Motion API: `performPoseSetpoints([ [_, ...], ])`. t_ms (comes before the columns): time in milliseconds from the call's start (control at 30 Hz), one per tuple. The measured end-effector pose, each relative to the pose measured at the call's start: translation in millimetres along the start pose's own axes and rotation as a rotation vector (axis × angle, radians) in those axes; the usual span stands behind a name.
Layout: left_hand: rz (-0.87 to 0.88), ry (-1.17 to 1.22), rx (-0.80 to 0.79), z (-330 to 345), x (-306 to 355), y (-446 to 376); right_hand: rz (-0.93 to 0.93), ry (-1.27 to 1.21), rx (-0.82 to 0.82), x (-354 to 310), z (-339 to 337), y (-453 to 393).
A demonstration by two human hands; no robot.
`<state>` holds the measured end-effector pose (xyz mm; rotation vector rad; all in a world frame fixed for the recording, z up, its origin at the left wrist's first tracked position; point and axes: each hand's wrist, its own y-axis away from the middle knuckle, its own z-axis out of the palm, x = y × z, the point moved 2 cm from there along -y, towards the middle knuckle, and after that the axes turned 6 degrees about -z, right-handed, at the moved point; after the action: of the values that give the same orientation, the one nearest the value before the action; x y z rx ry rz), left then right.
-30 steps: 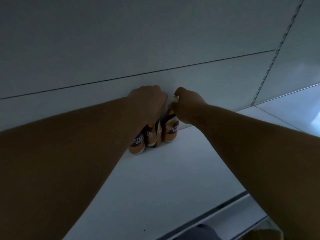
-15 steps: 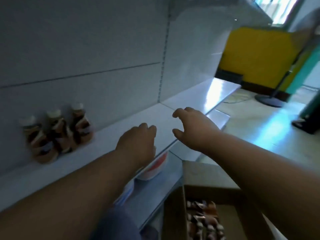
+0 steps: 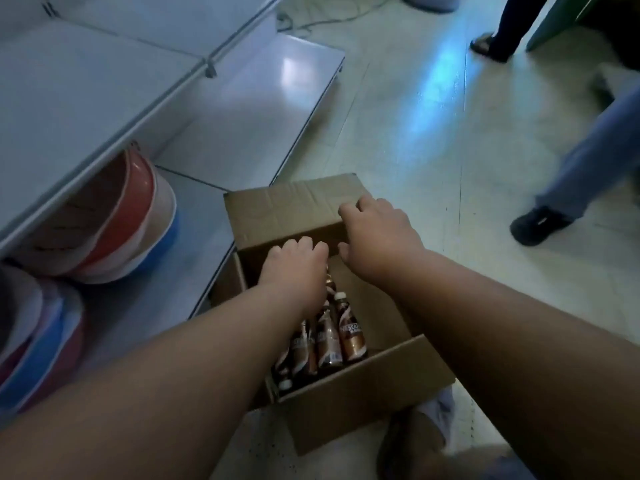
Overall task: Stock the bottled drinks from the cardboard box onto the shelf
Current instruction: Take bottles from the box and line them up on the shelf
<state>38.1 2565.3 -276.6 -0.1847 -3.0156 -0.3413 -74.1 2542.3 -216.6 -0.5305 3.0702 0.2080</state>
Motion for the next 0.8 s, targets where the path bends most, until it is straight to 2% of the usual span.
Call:
performPoseSetpoints([
  [167, -0.021, -0.026, -0.157, 89.4, -0.7, -46.0, -0.017, -0.015, -0.157, 29.8, 100.6, -29.4],
  [333, -0.052, -0.016, -0.316, 151.3, -11.2, -96.7, -0.015, -0.08, -0.427, 52.3, 190.6, -58.6],
  [433, -0.036, -0.021, -0.348, 176.7, -14.8, -123.0, 0.075, -0.181, -0.583, 62.1, 237.8, -75.7],
  [533, -0.065, -0.054, -0.293, 194.6, -16.5, -147.8, 0.21, -0.32, -0.72, 64.2, 278.5, -86.7],
  [667, -0.17, -0.021, -0.255, 210.7, -24.8, -155.6, 0.317, -0.468, -0.729, 67.1, 303.5, -89.0],
  [800, -0.265, -0.079, -0.328, 224.0, -38.3, -129.5, 0.283, -0.411, -0.722, 73.8, 293.0, -89.8],
])
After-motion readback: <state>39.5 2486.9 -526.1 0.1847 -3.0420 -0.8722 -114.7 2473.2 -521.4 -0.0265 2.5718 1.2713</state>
